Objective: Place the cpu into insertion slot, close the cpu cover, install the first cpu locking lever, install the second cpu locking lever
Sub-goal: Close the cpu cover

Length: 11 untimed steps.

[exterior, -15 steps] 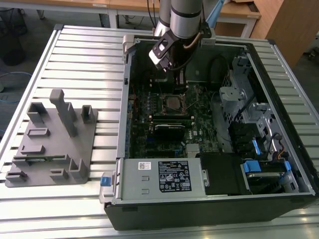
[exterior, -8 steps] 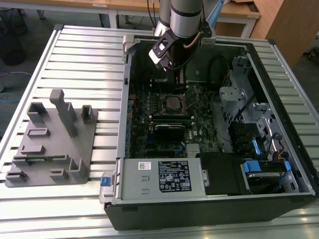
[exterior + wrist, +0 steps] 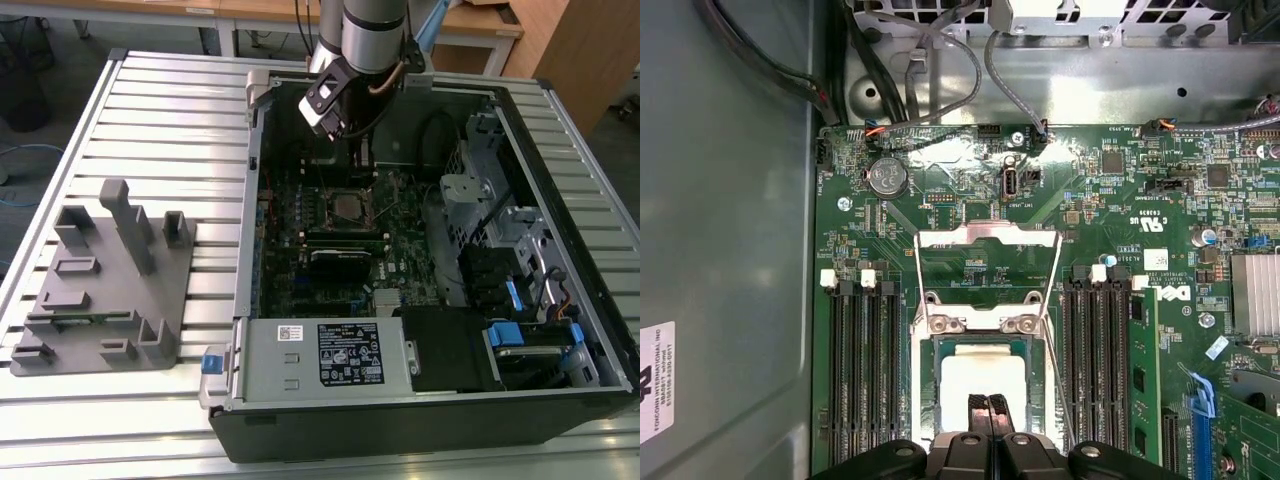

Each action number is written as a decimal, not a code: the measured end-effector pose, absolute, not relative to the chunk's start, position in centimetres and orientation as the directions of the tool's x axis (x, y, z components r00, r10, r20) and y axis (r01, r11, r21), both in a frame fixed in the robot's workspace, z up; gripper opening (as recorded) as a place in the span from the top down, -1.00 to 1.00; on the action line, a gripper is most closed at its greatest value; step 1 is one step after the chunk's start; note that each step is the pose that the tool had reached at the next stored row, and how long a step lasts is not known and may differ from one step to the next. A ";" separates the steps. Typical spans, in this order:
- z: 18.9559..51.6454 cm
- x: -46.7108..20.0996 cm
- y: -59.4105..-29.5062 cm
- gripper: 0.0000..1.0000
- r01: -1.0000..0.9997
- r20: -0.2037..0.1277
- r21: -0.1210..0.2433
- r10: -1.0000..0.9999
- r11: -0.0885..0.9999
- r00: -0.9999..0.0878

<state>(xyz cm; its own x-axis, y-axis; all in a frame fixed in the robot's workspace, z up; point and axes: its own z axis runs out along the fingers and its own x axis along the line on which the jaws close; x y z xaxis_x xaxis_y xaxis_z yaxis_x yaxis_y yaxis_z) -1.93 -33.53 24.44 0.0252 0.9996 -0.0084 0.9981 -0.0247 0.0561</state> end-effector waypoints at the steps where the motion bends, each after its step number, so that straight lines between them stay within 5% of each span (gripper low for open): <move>1: 24.5 -1.9 -33.5 0.79 0.998 -0.008 0.056 1.000 -0.025 0.025; 11: 24.9 -1.9 -33.5 0.79 0.998 -0.008 0.056 1.000 -0.025 0.025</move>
